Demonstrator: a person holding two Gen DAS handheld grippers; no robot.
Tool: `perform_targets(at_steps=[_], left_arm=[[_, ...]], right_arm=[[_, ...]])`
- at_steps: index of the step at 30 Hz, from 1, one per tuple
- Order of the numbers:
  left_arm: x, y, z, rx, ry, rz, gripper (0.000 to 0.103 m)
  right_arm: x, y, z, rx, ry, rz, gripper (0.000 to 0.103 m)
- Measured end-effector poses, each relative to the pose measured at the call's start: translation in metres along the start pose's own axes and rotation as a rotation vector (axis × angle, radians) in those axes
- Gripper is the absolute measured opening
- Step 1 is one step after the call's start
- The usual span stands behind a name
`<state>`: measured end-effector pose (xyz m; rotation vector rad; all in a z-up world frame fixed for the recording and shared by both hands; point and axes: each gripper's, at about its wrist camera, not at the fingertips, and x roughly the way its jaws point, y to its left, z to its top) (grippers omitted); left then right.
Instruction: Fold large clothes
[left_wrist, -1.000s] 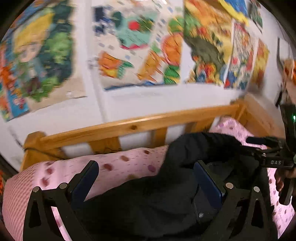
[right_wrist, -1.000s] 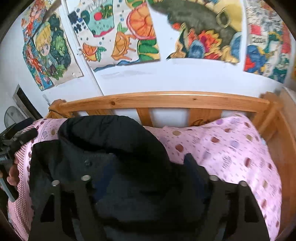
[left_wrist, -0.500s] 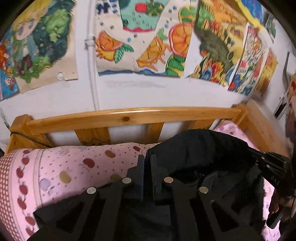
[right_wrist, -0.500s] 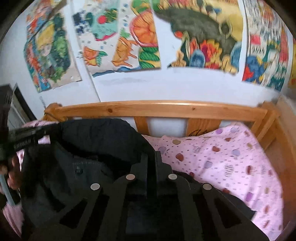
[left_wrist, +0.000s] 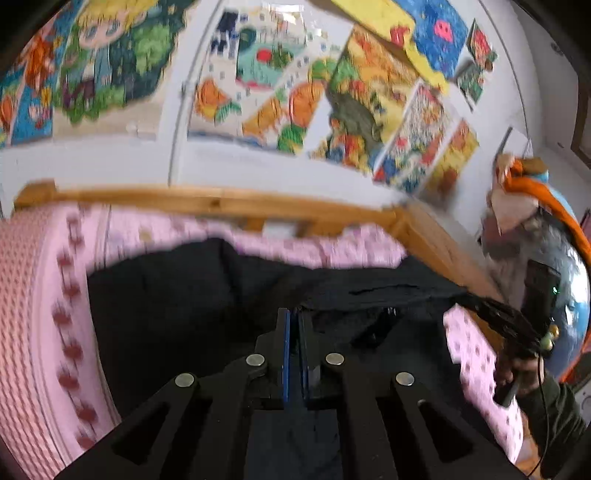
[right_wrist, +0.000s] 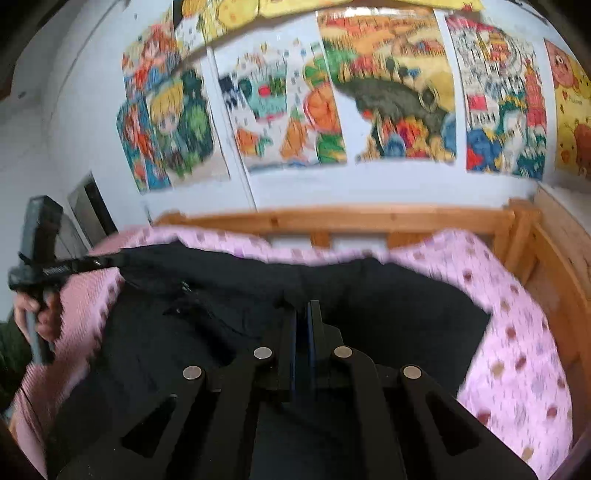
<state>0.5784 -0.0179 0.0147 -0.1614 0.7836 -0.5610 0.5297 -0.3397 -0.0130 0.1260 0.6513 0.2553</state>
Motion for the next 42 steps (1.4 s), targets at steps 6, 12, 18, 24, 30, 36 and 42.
perform_targets(at_steps=[6,12,18,24,30,36,42], left_arm=[[0.051,0.002,-0.048,0.039,0.135,0.104,0.005],[0.095,0.011,-0.058,0.045,0.175,0.19,0.005],[0.081,0.003,-0.05,0.068,0.13,0.202,0.007],[0.038,-0.001,-0.039,0.095,-0.046,0.19,0.033],[0.003,-0.023,-0.009,0.091,-0.301,0.124,0.073],[0.075,-0.036,0.031,0.149,-0.09,0.097,0.073],[0.144,-0.037,-0.031,0.408,0.158,0.153,0.072]], right_arm=[[0.041,-0.007,-0.041,-0.056,0.116,-0.1,0.004],[0.085,-0.028,-0.066,0.017,0.183,-0.129,0.0],[0.045,-0.033,-0.048,0.064,0.081,-0.07,0.0],[0.011,-0.036,0.02,0.064,-0.078,-0.221,0.041],[0.069,-0.021,0.078,0.148,-0.038,0.013,0.06],[0.115,0.013,0.045,0.005,0.144,0.073,0.019],[0.126,0.018,-0.004,-0.204,0.325,-0.003,0.014]])
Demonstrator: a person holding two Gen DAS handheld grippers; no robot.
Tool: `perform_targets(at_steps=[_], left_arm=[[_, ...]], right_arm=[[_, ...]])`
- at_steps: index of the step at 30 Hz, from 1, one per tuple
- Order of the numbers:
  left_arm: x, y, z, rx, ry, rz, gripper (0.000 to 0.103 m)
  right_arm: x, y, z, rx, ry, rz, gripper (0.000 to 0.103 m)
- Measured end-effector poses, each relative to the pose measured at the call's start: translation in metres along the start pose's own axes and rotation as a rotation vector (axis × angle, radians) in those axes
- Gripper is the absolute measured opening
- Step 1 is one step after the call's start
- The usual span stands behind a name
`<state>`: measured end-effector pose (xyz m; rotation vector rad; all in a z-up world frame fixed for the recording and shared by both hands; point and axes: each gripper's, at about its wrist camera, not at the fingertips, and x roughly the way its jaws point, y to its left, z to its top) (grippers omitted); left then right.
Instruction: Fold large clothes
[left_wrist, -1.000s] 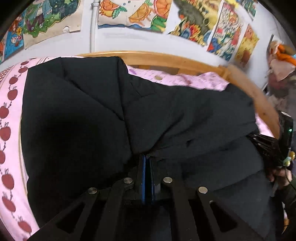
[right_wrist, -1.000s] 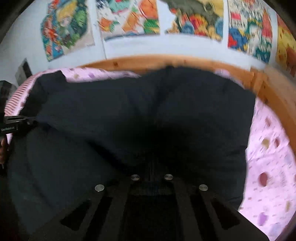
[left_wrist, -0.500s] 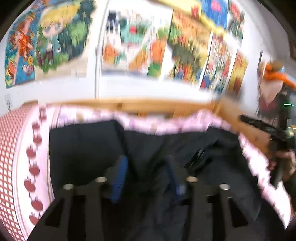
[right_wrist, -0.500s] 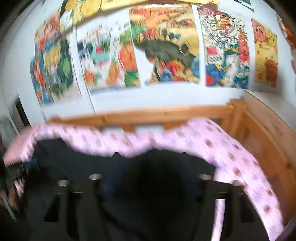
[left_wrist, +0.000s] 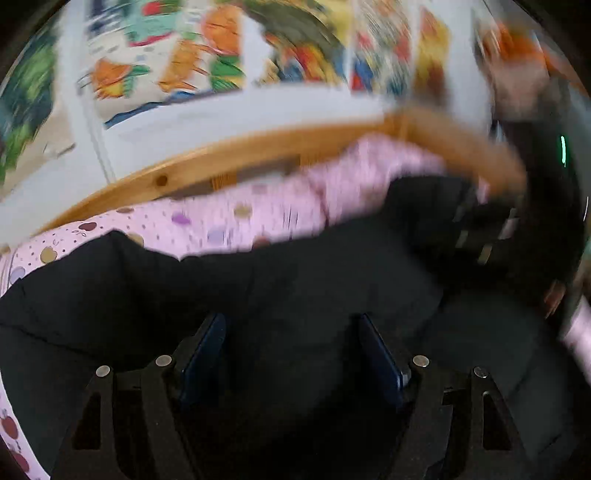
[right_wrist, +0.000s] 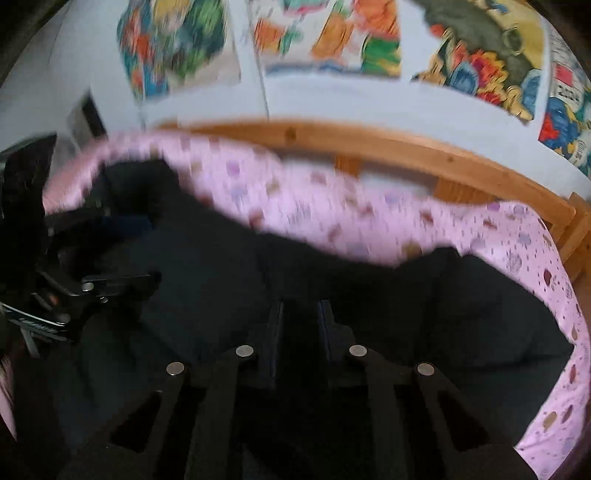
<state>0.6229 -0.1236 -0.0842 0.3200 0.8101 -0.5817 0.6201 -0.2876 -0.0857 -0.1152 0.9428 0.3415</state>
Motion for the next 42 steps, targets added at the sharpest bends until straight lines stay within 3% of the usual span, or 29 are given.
perform_targets(at_steps=[3,9,13,17,20,23,25,26,28,30,33,37,42], left_arm=[[0.012,-0.011,-0.014,0.039,0.0,0.037,0.072],[0.041,-0.01,-0.021,0.024,0.011,0.055,0.072],[0.048,-0.017,-0.024,0.033,-0.011,0.093,0.074],[0.03,-0.013,-0.019,0.018,-0.064,0.078,0.075],[0.001,-0.016,-0.018,-0.019,-0.109,0.122,0.078],[-0.035,-0.017,-0.017,-0.08,-0.183,0.155,0.08],[-0.062,-0.015,-0.016,-0.172,-0.239,0.18,0.087],[-0.072,-0.013,-0.016,-0.212,-0.257,0.188,0.09],[-0.102,-0.016,-0.02,-0.265,-0.307,0.2,0.092],[-0.129,-0.023,-0.023,-0.282,-0.35,0.219,0.101],[-0.161,-0.031,-0.025,-0.289,-0.383,0.226,0.103],[-0.205,-0.048,-0.027,-0.286,-0.421,0.226,0.103],[-0.249,-0.07,-0.041,-0.261,-0.458,0.25,0.103]], right_arm=[[0.021,0.004,-0.016,-0.064,0.019,-0.022,0.013],[0.057,-0.009,-0.025,0.037,-0.008,0.016,0.013],[0.059,-0.003,-0.032,0.028,-0.042,-0.019,0.013],[0.027,0.004,-0.04,0.023,-0.136,-0.039,0.013],[-0.013,0.016,-0.044,0.024,-0.196,-0.116,0.015],[-0.054,0.021,-0.05,0.043,-0.255,-0.168,0.015],[-0.079,0.02,-0.051,0.081,-0.279,-0.178,0.016],[-0.088,0.021,-0.051,0.093,-0.289,-0.182,0.019],[-0.107,0.022,-0.059,0.102,-0.317,-0.19,0.045],[-0.122,0.021,-0.055,0.095,-0.349,-0.203,0.061],[-0.153,0.032,-0.057,0.083,-0.378,-0.231,0.061],[-0.192,0.047,-0.063,0.078,-0.413,-0.268,0.082],[-0.239,0.068,-0.078,0.075,-0.463,-0.288,0.092]])
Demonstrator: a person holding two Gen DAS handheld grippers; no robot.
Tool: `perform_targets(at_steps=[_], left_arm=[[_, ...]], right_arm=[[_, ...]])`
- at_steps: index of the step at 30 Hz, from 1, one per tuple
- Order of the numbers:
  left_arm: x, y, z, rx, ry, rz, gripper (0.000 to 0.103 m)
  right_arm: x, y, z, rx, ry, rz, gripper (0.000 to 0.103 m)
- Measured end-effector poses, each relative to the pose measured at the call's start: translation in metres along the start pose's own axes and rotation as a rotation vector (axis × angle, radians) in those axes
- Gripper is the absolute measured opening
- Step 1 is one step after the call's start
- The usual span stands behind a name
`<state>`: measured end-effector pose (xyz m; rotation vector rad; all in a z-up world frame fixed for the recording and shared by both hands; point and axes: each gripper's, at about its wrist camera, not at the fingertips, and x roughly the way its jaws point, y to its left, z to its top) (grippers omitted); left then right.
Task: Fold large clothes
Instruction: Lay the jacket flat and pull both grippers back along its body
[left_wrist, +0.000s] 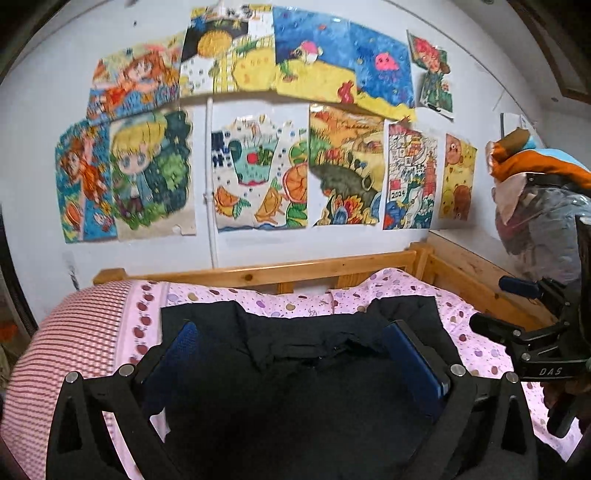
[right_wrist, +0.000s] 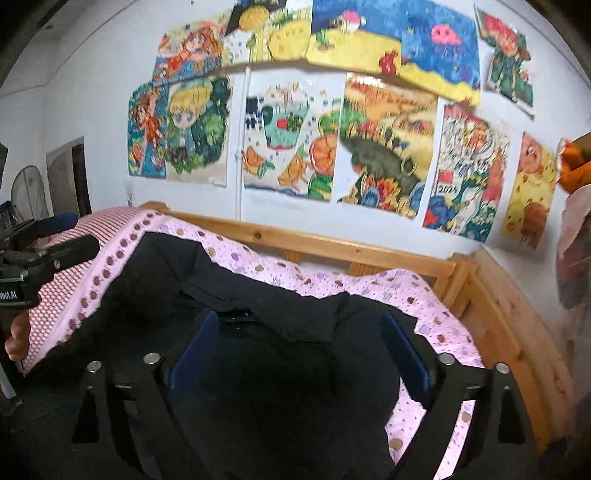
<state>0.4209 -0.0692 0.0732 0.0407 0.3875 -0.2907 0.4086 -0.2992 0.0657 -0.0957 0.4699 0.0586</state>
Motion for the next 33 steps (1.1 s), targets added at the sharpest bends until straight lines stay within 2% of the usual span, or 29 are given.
perform_targets(at_steps=[10,16,24,33], left_arm=[[-0.089,-0.019,-0.011,0.069,-0.047,0.078,0.103],[-0.138,-0.026,-0.03,0.057,-0.081,0.105,0.103],[-0.184,-0.029,-0.057,0.0,-0.069,0.116,0.103],[-0.219,-0.034,-0.079,0.046,-0.066,0.18,0.103]], right_arm=[[-0.086,0.014,-0.013,0.021,-0.029,0.031,0.093],[-0.133,0.023,-0.031,-0.011,-0.04,-0.013,0.093],[-0.182,0.036,-0.058,-0.021,-0.021,-0.054,0.093],[-0.213,0.05,-0.079,-0.087,-0.034,-0.085,0.093]])
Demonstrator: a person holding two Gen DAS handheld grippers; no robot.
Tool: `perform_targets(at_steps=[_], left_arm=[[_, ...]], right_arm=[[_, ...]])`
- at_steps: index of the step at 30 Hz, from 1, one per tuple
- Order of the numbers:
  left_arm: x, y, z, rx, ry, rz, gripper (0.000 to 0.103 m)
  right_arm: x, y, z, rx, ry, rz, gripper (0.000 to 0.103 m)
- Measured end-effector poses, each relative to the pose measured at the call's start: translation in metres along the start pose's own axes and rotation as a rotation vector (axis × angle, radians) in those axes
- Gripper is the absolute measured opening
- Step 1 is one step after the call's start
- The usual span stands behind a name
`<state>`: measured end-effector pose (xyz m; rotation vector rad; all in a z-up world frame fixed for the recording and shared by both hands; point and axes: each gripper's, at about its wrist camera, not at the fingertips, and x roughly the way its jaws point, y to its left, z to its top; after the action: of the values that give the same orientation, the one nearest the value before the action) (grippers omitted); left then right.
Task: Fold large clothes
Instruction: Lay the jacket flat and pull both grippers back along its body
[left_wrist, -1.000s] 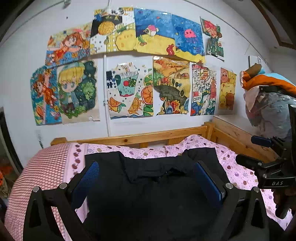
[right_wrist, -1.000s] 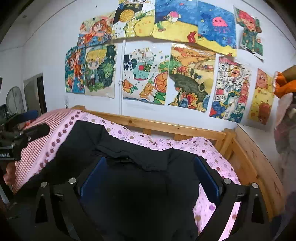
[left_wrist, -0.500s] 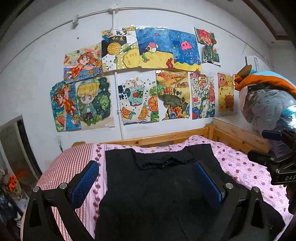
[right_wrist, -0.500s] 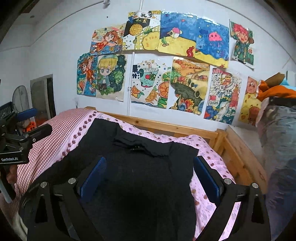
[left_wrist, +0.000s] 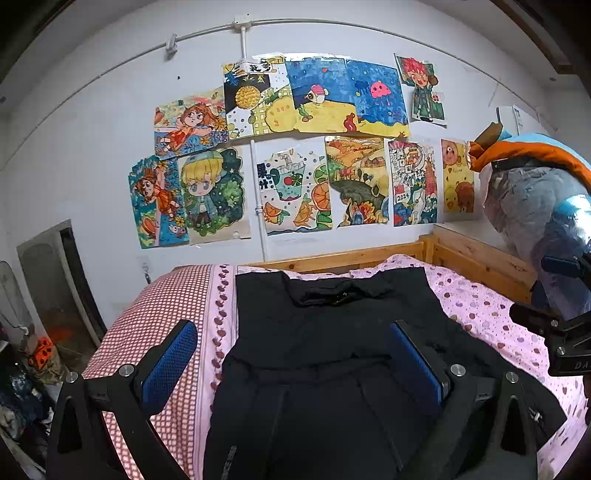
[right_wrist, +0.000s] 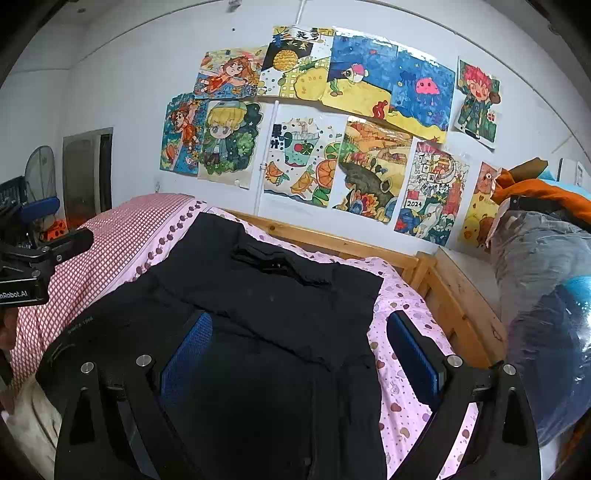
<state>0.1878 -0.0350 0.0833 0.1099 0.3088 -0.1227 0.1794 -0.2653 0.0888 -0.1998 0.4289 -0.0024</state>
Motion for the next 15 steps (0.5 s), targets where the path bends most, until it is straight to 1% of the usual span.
perform_targets(at_steps=[2,6,15], left_arm=[[-0.006,0.0,-0.004,0.0,0.003,0.008,0.103],[-0.015,0.001,-0.013,-0.001,0.038,0.018,0.103],[-0.036,-0.001,-0.034,0.021,0.069,0.037,0.103]], right_arm=[[-0.005,0.003,-0.004,-0.006,0.0,0.001,0.093],[-0.013,0.004,-0.015,-0.004,0.013,0.024,0.093],[-0.03,0.0,-0.046,0.02,0.051,0.047,0.093]])
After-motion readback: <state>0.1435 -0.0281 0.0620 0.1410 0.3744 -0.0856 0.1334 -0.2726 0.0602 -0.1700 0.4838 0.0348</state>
